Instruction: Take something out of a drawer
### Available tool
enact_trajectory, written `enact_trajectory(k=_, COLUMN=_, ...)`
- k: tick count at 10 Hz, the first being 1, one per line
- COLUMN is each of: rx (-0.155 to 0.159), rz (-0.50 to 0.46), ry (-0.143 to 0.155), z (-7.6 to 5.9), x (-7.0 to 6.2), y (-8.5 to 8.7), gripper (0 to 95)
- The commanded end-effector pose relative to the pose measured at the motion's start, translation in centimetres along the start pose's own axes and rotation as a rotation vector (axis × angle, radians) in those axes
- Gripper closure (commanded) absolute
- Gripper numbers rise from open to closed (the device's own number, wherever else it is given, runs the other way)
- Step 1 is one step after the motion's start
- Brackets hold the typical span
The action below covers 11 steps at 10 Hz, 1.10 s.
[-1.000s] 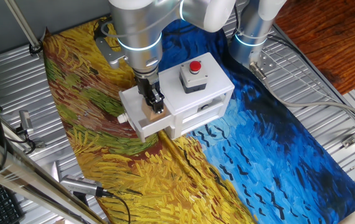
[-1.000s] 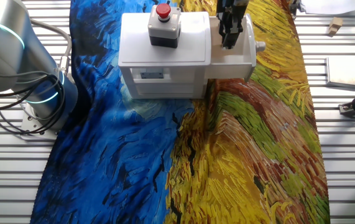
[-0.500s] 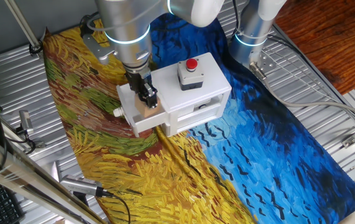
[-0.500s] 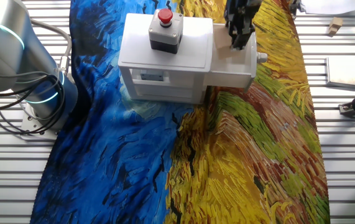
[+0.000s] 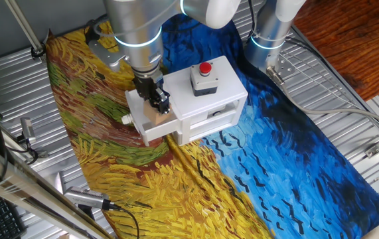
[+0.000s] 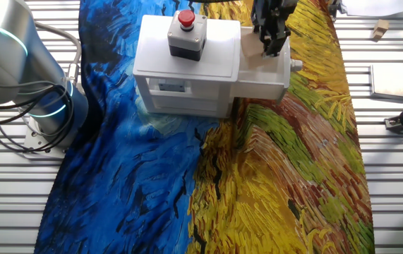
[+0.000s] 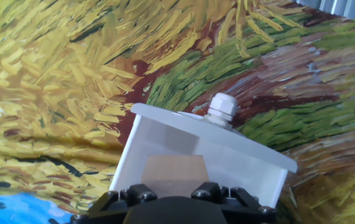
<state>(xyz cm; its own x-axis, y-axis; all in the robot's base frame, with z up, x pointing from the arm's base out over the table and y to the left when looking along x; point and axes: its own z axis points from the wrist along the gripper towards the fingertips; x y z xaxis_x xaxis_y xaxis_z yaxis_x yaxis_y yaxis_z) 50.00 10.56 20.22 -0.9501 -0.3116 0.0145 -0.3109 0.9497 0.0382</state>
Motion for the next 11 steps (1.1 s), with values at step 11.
enact_trajectory(k=11, rx=-0.014, rz=-0.132, ry=0.053, z=-3.7, x=-0.6, y=-1.1, gripper=95.0)
